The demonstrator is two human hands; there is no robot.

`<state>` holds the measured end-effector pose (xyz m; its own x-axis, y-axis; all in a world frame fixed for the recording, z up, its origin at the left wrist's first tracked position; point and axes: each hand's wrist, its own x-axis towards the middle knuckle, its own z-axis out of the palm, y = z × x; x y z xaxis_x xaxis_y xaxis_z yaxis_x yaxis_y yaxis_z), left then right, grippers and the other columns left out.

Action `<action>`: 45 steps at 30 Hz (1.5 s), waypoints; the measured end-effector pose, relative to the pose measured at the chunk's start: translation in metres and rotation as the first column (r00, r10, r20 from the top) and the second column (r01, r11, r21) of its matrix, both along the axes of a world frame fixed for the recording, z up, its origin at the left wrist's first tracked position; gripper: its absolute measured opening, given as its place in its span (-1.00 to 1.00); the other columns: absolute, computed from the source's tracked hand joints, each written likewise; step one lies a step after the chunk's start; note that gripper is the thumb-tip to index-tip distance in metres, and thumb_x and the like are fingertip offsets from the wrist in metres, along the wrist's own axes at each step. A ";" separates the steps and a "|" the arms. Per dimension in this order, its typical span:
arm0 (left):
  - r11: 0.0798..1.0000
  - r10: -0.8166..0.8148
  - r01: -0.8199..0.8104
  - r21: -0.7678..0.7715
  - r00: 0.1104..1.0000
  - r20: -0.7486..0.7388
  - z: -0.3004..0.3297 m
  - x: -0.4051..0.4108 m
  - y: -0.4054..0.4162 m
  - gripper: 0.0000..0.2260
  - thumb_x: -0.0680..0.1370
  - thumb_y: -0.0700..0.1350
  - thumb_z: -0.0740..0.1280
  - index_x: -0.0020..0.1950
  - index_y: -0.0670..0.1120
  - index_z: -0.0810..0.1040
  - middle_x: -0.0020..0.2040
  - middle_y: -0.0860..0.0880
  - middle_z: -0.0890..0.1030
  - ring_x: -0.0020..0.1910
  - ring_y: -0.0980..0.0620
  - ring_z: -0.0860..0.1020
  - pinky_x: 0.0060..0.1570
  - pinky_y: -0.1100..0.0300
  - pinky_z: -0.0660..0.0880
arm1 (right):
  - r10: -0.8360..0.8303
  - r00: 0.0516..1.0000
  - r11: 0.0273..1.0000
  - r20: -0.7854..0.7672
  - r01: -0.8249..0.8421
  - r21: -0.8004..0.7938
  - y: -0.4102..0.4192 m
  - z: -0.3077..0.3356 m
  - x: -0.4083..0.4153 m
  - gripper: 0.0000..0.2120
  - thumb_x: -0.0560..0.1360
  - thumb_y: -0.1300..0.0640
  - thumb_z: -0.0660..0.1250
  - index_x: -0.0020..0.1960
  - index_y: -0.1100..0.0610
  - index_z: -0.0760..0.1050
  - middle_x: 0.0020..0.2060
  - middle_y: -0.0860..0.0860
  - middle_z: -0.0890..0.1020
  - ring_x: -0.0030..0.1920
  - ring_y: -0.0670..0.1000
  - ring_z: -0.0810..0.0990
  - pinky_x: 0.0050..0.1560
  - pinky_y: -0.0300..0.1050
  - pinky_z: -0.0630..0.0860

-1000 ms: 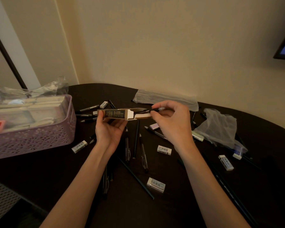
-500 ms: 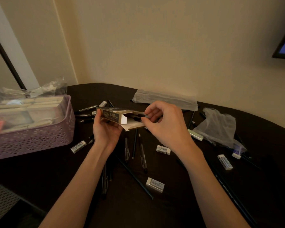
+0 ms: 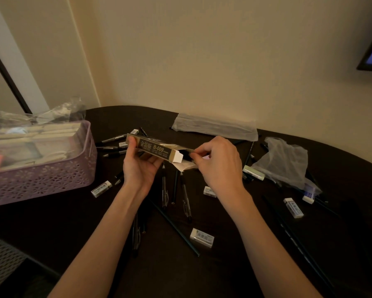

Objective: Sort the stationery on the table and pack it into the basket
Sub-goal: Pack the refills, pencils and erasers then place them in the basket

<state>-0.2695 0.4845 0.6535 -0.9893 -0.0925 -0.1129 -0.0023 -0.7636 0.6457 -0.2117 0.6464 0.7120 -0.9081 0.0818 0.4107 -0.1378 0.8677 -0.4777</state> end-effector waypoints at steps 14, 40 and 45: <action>0.976 0.087 -0.086 0.199 0.996 0.003 -0.005 -0.014 -0.026 -0.49 0.60 0.14 0.24 0.44 -0.13 0.29 0.33 -0.24 0.46 0.24 -0.22 0.52 0.23 -0.09 0.51 | 0.039 0.743 0.974 0.668 -0.177 0.140 -0.011 -0.012 0.000 -0.82 0.48 -0.01 0.41 -0.09 0.06 0.46 -0.13 -0.01 0.55 -0.05 0.00 0.56 -0.02 -0.04 0.54; 0.928 -0.010 0.013 0.371 1.000 -0.011 0.008 -0.009 -0.036 -0.52 0.60 0.14 0.21 0.41 -0.13 0.36 0.31 -0.21 0.51 0.26 -0.17 0.53 0.27 -0.07 0.47 | 0.127 0.741 0.992 0.659 -0.085 -0.095 -0.072 -0.027 -0.043 -0.81 0.48 0.18 0.43 -0.06 0.18 0.43 -0.19 0.11 0.56 -0.43 -0.04 0.57 -0.51 -0.27 0.47; 0.933 -0.011 0.015 0.361 1.000 -0.015 0.007 -0.009 -0.037 -0.51 0.61 0.15 0.20 0.41 -0.14 0.38 0.31 -0.20 0.52 0.25 -0.16 0.54 0.25 -0.04 0.49 | 0.142 0.685 0.989 0.715 -0.066 -0.133 -0.082 -0.022 -0.045 -0.78 0.48 0.25 0.41 -0.07 0.15 0.35 -0.22 0.09 0.53 -0.39 -0.01 0.59 -0.31 -0.15 0.63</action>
